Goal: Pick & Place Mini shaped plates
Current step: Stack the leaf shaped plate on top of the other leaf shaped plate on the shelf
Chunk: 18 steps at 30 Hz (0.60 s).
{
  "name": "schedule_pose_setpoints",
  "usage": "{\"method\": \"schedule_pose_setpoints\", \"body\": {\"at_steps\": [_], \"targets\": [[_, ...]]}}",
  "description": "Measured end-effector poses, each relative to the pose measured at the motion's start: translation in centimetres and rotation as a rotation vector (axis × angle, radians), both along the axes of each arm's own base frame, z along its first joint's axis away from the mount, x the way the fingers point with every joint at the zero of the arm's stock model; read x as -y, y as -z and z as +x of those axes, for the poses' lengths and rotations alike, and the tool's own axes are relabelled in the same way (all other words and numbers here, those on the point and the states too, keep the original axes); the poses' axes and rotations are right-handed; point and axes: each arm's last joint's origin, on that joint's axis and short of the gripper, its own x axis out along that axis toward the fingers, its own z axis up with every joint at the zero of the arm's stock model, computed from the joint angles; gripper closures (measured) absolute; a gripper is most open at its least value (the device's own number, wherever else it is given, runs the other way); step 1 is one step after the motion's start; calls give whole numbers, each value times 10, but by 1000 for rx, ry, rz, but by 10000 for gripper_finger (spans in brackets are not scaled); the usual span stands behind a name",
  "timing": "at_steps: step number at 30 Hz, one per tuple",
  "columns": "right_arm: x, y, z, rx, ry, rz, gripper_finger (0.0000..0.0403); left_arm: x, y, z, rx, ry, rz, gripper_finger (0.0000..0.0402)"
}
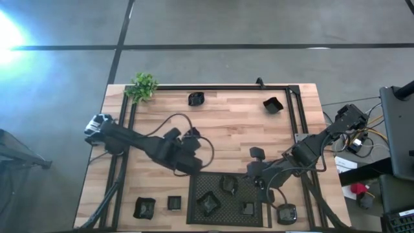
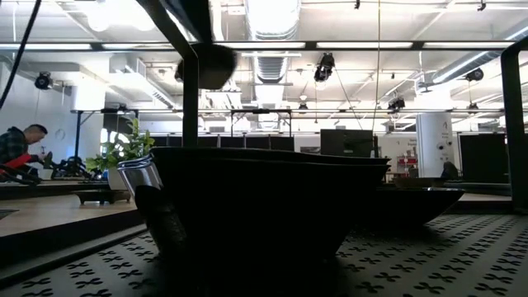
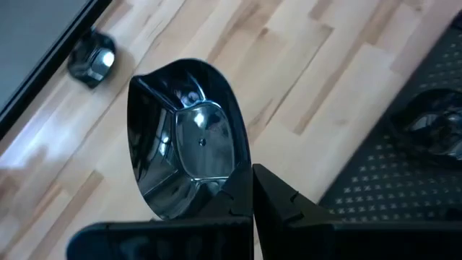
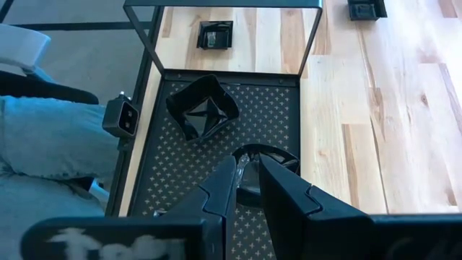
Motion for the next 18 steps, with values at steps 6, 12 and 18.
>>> {"method": "schedule_pose_setpoints", "body": {"at_steps": [6,12,18], "targets": [[0,0,0,-1,-1,0,342,10,4,26,-28,60,24,401],[1,-2,-2,1,-1,1,342,16,6,41,-36,105,37,401],[5,-7,-7,9,-1,6,342,22,8,50,-26,151,49,401]]}}
